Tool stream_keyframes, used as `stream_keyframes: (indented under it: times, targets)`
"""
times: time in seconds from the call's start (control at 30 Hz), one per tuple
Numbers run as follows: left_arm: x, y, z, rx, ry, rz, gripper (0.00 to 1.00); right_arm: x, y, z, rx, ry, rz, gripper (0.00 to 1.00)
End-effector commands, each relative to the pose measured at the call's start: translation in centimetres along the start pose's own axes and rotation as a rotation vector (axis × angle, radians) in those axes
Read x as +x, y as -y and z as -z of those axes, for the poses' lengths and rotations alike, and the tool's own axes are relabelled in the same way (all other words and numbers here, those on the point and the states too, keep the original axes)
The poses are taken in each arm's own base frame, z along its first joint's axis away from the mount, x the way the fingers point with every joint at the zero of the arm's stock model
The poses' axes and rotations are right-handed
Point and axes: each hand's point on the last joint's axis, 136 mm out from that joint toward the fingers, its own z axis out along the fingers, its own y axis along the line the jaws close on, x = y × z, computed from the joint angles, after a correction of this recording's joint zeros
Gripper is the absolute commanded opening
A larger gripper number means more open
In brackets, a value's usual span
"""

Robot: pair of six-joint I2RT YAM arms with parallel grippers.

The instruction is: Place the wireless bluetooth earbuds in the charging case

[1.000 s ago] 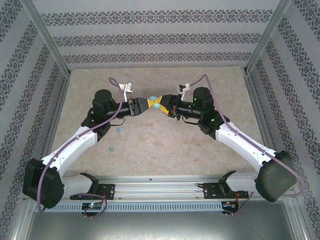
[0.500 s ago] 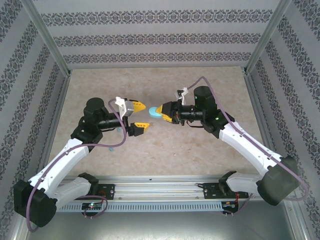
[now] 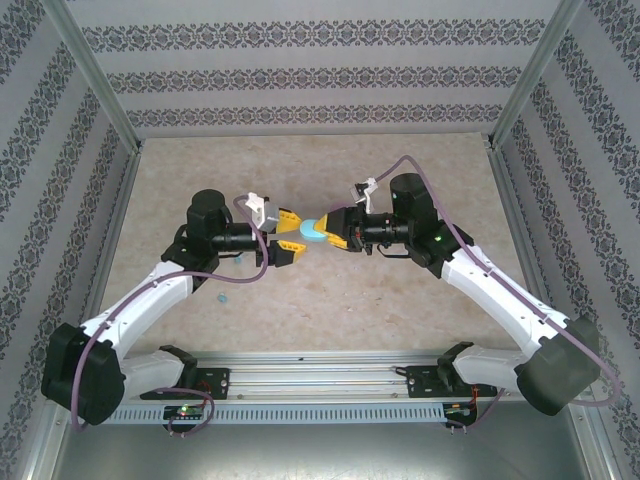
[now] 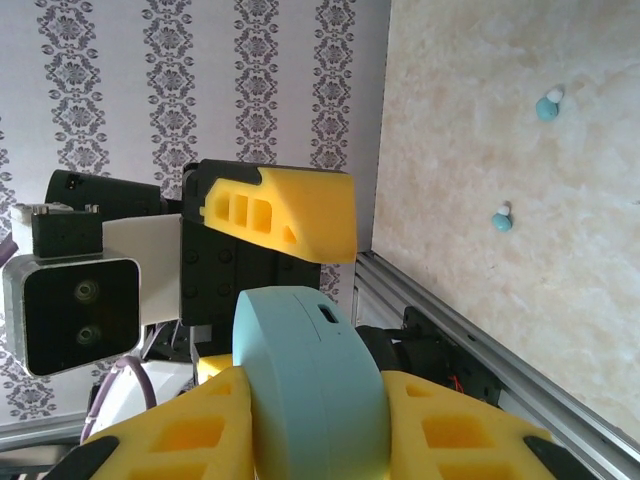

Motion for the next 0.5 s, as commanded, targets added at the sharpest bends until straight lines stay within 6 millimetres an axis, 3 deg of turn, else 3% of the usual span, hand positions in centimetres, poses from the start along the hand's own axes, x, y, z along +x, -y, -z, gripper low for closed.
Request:
stream_keyframes:
  times: [0.0, 0.2, 0.47]
  targets:
    - [-2.04, 0.46, 0.13, 0.041, 0.06, -0.054, 0.54, 0.15, -2.04, 0.52, -0.05, -0.01, 0.062, 0.18]
    - [-2.51, 0.19, -0.08, 0.047, 0.083, -0.037, 0.59, 0.09, -1.79, 0.28, -0.051, -0.014, 0.058, 0.18]
    - [-2.44, -0.06, -0.4, 0.061, 0.087, -0.019, 0.56, -0.06, -2.09, 0.0, -0.061, -0.019, 0.06, 0.18]
